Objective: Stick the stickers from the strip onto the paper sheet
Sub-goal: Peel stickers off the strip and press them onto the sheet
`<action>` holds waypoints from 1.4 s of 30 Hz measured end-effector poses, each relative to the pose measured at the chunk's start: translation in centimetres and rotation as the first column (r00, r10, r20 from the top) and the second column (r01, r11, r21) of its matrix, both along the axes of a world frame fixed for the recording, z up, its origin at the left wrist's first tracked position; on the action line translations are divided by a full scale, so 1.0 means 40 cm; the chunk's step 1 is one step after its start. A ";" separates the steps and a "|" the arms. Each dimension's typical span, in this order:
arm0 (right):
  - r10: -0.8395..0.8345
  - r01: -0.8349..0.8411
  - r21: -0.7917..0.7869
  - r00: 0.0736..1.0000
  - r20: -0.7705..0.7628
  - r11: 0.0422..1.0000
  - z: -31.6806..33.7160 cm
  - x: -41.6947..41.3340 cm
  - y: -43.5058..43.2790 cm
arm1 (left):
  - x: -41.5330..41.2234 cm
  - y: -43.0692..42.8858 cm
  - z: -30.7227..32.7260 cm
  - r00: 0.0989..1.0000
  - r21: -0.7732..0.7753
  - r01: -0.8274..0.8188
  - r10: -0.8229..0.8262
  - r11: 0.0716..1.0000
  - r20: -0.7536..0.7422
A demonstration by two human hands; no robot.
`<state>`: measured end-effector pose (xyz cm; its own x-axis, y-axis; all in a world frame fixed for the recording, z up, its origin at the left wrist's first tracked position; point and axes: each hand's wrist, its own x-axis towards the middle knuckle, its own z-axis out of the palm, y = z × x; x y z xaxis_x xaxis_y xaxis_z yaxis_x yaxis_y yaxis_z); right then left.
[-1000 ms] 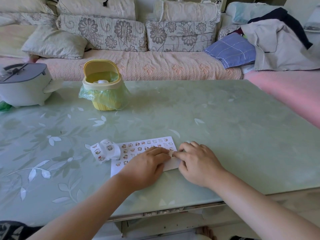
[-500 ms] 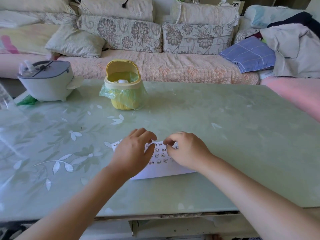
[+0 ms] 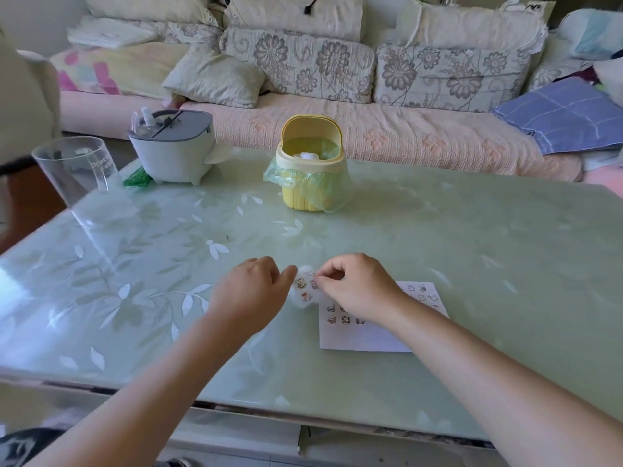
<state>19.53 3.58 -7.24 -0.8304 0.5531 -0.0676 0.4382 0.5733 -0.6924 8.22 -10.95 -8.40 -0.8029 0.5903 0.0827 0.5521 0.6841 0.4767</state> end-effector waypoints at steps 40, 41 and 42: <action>0.118 -0.054 0.169 0.911 -0.396 0.984 0.013 -0.071 -0.041 | -0.028 -0.010 0.051 0.776 0.472 -0.217 -0.142 0.854 0.614; 0.122 -0.046 0.194 0.907 -0.403 0.980 0.013 -0.070 -0.042 | -0.027 -0.010 0.051 0.774 0.468 -0.220 -0.139 0.856 0.618; 0.129 -0.041 0.216 0.902 -0.412 0.976 0.013 -0.070 -0.042 | -0.026 -0.010 0.053 0.770 0.465 -0.227 -0.134 0.856 0.624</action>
